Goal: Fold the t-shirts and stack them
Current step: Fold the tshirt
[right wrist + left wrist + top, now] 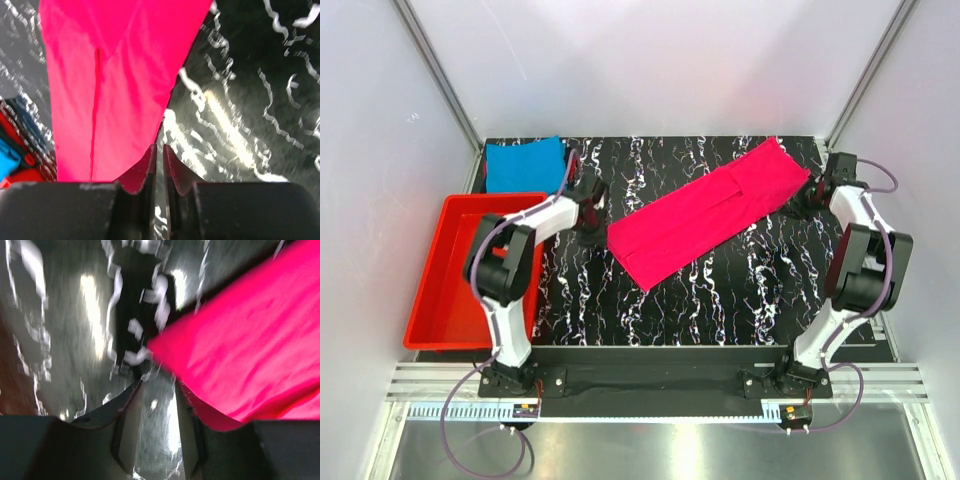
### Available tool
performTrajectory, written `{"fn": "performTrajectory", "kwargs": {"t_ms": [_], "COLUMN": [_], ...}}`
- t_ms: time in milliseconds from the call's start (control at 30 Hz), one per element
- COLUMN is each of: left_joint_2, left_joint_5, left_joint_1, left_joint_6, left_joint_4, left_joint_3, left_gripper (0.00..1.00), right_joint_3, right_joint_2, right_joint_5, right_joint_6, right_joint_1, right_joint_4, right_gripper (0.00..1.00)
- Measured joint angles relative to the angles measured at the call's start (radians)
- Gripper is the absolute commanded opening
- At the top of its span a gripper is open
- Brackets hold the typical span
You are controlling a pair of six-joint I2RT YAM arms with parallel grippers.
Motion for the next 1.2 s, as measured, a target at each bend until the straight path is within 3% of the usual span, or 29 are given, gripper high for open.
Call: {"fn": "performTrajectory", "kwargs": {"t_ms": [300,400,500,600,667,933,1200], "left_joint_2": [-0.260,-0.260,-0.193,-0.064,-0.003,0.177,0.174], "left_joint_5": [0.079,0.124,0.137,0.145,0.155,0.121,0.105], "left_joint_1": [-0.007,-0.007,-0.007,-0.006,-0.006,-0.003,0.005], "left_joint_6": [-0.063,-0.043,-0.005,0.034,0.062,0.147,0.119], "left_joint_4": [0.029,-0.001,-0.023,-0.006,0.004,-0.061,-0.052], "left_joint_3": [-0.295,-0.221,-0.018,0.152,0.214,0.288,0.252], "left_gripper": [0.43,0.43,0.38,0.24,0.22,0.21,0.22], "right_joint_3": [-0.101,-0.122,-0.143,-0.145,-0.144,-0.097,-0.041], "right_joint_2": [-0.134,-0.159,-0.178,-0.182,-0.182,-0.152,-0.072], "right_joint_5": [-0.022,-0.051,-0.070,-0.084,-0.090,-0.103,-0.119], "right_joint_6": [0.000,0.003,0.003,0.005,0.006,0.008,0.023], "right_joint_1": [0.006,0.007,0.009,0.010,0.010,0.010,0.011], "right_joint_4": [-0.010,-0.002,0.002,0.007,0.016,0.035,0.054], "right_gripper": [0.16,0.16,0.15,0.12,0.10,0.09,0.10]}}
